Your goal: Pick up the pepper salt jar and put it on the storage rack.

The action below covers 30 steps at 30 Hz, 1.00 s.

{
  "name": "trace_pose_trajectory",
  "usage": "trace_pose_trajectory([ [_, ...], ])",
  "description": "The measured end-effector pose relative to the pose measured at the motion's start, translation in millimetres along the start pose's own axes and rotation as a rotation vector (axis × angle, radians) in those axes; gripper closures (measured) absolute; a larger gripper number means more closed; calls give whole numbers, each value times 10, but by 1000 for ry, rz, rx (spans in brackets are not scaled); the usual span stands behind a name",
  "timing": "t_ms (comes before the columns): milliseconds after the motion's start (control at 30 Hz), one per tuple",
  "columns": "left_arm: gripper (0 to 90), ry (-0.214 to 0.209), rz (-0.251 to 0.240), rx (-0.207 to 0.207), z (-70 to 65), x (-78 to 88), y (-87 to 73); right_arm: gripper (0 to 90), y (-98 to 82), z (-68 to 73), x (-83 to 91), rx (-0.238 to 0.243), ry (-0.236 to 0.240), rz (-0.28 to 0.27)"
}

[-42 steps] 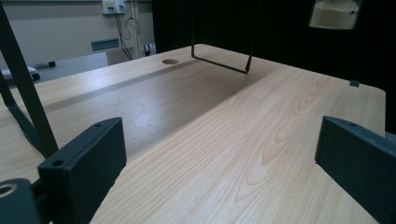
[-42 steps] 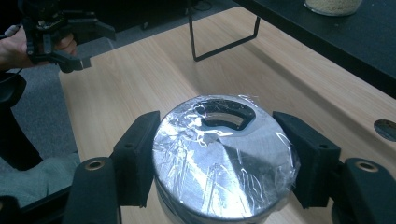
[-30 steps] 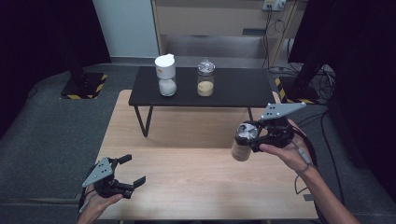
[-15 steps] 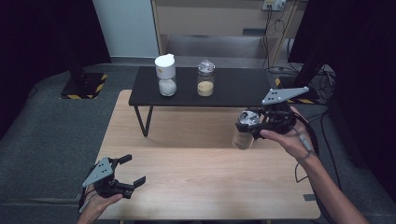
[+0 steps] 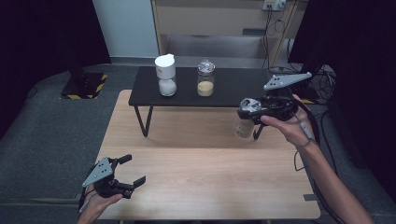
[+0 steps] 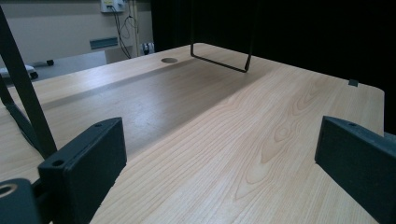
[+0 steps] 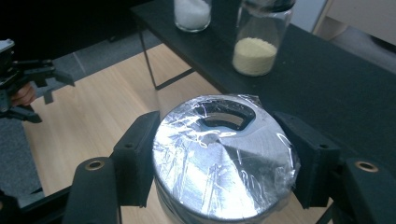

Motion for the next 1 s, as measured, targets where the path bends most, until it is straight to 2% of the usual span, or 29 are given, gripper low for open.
trace_pose_trajectory([
  [367,9,0,0,0,2,1,-2,355,207,-45,-4,-38,-71,6],
  [833,9,-2,-1,2,6,-1,-5,355,349,-176,-69,-75,-147,-19],
  [1000,9,-2,0,3,9,-1,-5,355,406,-196,-130,-97,-182,-13],
])
Point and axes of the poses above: each handheld gripper's, and its own axes: x roughly backward along the jaws, y roughly out of its top, z roughly to its left, the point moved 2 cm from there along -x, roughly forward along the jaws, and after that the axes turned 2 degrees about -y, right-handed, at the moved point
